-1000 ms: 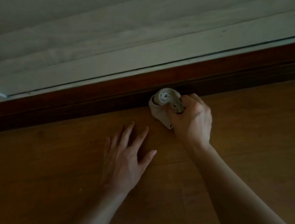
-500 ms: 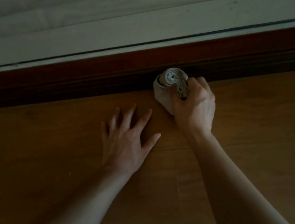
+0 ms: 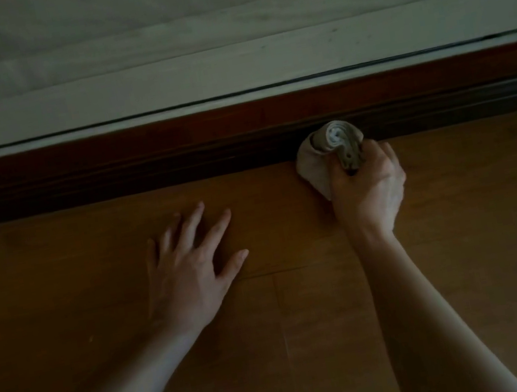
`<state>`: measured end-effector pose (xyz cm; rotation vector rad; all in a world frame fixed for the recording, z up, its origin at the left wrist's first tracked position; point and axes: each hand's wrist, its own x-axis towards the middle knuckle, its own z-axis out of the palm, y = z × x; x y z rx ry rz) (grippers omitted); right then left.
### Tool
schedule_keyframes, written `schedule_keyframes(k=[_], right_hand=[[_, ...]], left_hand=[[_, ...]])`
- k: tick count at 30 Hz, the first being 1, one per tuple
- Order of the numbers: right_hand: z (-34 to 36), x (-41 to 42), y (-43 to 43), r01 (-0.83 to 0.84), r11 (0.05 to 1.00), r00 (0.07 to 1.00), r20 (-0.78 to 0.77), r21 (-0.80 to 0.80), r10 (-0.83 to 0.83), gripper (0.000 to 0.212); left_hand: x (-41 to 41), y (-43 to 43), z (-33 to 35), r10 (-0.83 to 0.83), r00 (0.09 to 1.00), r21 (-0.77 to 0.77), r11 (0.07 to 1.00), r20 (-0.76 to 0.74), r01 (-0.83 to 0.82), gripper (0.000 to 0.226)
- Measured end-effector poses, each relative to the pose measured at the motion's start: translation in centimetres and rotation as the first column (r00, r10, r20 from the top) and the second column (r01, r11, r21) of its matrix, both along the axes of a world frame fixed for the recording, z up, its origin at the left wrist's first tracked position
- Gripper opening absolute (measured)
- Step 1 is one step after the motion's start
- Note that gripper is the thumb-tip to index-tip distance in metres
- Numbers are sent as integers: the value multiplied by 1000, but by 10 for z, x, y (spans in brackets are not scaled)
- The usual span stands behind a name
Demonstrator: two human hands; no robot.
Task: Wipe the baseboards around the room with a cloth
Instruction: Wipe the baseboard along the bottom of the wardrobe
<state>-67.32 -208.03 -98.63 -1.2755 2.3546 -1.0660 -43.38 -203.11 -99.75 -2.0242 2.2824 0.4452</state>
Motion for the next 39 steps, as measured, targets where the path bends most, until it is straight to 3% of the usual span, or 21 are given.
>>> schedule_keyframes(k=[7,11,15,21,26,31,34,39], right_hand=[[2,-6,0,-52,999,998,24,10,51,24],[3,-19,1,57,998,997,55,9,-58,25],[5,-21,2,-21,1000,998,53,3,21,25],[3,-37,3,144,989,988,64,-16,-142,17],[1,-27,0,9,1000,999,37,-6,-9,22],[1,-19,-1,35,999,999,34,-37,-34,18],[1,-6,-2,-87,996,996,18,-10,87,20],[2,8,-3,-50,999,998,35,-16,50,25]], left_hand=[[-4,3,-1,14,1000,-22,1000,19,-14,72],[-4,3,0,8,1000,3,1000,8,-8,73],[-4,4,-1,15,1000,-15,1000,25,-15,71],[-3,3,-1,15,1000,-4,1000,12,-15,73],[-2,4,-1,15,1000,-14,1000,26,-15,72],[4,4,1,-23,999,20,1000,29,22,74],[7,5,1,-23,999,10,1000,23,23,74],[4,6,2,-28,1000,-11,1000,-11,28,73]])
